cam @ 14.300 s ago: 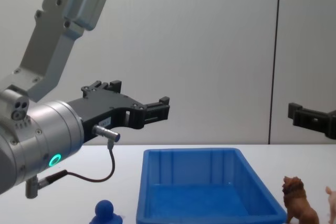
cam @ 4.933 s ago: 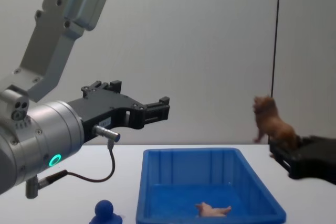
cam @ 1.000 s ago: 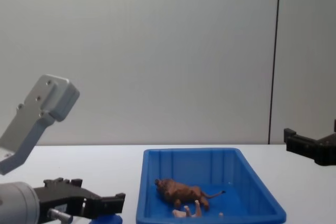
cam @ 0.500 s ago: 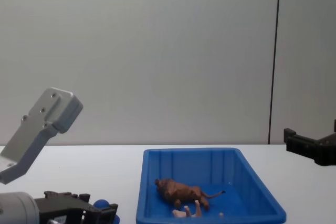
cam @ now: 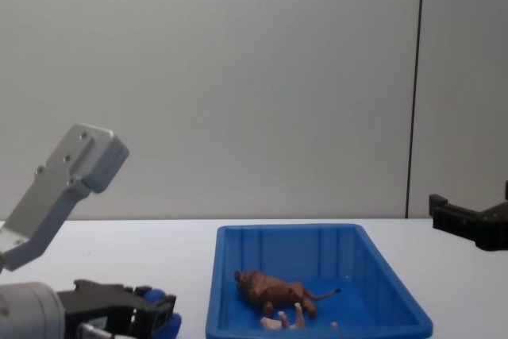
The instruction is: Pick up the two dolls from the table and place them into the box.
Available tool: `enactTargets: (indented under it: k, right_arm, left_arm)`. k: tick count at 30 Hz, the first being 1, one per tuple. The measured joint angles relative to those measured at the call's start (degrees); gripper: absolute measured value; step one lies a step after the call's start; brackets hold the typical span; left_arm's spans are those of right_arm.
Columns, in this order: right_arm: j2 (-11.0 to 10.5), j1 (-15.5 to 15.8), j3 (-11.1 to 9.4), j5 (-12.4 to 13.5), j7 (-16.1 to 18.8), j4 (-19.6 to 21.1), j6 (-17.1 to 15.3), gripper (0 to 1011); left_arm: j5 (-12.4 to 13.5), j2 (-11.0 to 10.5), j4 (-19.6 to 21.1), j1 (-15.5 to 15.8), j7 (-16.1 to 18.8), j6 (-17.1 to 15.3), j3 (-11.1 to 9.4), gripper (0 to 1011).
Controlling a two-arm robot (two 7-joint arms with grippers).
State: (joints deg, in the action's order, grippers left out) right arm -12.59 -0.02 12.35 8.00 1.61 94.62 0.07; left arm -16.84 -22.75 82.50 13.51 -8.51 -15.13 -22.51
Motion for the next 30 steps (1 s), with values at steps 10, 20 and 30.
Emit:
enactTargets:
  k: [10,20,30]
  right_arm:
    - [0.0,0.0,0.0,0.0,0.0,0.0,0.0,1001]
    - [0.0,0.0,0.0,0.0,0.0,0.0,0.0,1001]
    - [0.0,0.0,0.0,0.0,0.0,0.0,0.0,1001]
  left_arm:
    - [-0.5,0.2,2.1,0.0,-0.9,4.2,0.3,237]
    - [-1.0,0.5,4.4,0.5,-3.3,9.3,0.6,187]
    - [-2.8,1.2,5.0,1.7,-9.1,13.5,0.6,167]
